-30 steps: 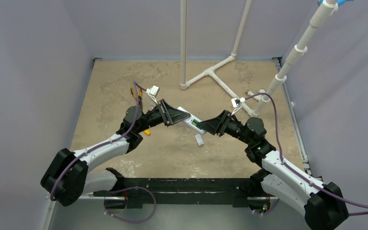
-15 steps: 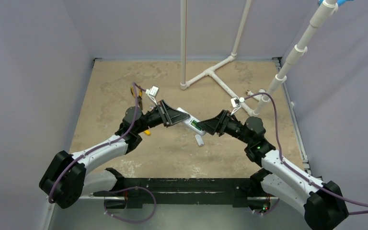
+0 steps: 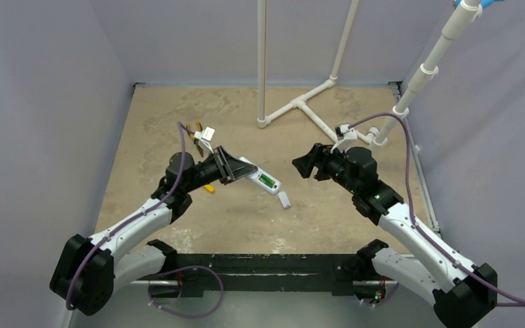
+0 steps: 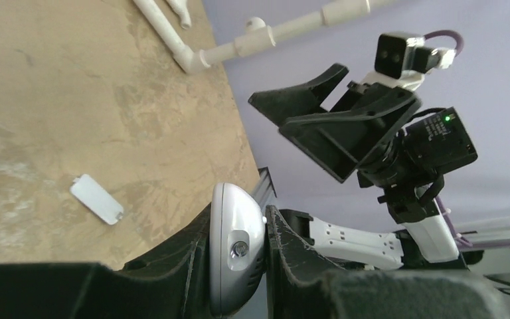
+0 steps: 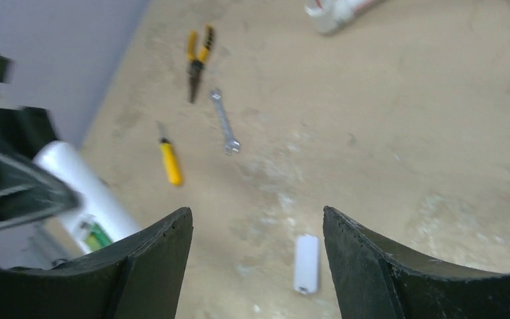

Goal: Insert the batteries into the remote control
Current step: Load the battery into the remote control, then pick up the battery cover at the center of the board.

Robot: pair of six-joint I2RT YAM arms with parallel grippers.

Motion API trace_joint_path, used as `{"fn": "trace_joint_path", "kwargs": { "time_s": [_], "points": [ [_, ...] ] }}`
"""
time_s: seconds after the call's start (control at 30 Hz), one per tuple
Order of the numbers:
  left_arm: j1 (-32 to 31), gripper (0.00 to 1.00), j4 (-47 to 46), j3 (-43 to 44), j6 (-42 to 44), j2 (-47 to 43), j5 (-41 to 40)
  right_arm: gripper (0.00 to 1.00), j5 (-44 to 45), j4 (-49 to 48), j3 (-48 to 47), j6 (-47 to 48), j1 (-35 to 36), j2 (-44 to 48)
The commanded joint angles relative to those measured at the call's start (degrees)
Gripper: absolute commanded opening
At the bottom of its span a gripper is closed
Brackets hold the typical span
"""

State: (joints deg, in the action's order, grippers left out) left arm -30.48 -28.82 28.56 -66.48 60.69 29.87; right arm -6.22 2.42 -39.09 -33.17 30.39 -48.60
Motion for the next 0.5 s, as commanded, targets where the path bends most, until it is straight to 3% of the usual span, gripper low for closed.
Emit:
{"fn": "trace_joint_path", "kwargs": {
  "time_s": [0.0,0.17,0.3,0.47],
  "points": [
    [7.99,0.00,-0.75,-2.47,-0.31,-2.29,4.23,0.69,9.01,8.29,1.57,7.34,-0.01,-4.44],
    [14.61,0.00,5.40,-1.62,3.10,-5.06,6.97,0.69,9.46,5.02,5.16,6.53,2.55,-8.93],
    [16.18,0.00,10.05,-0.11,5.54,-6.19,6.86,0.69,17.58,4.91,4.33,8.58,11.09,-13.86],
    [16.35,0.00,9.62,-0.14,5.02,-5.76,7.30,0.66,19.05,3.01,3.40,9.06,15.78,-20.50]
  ]
}}
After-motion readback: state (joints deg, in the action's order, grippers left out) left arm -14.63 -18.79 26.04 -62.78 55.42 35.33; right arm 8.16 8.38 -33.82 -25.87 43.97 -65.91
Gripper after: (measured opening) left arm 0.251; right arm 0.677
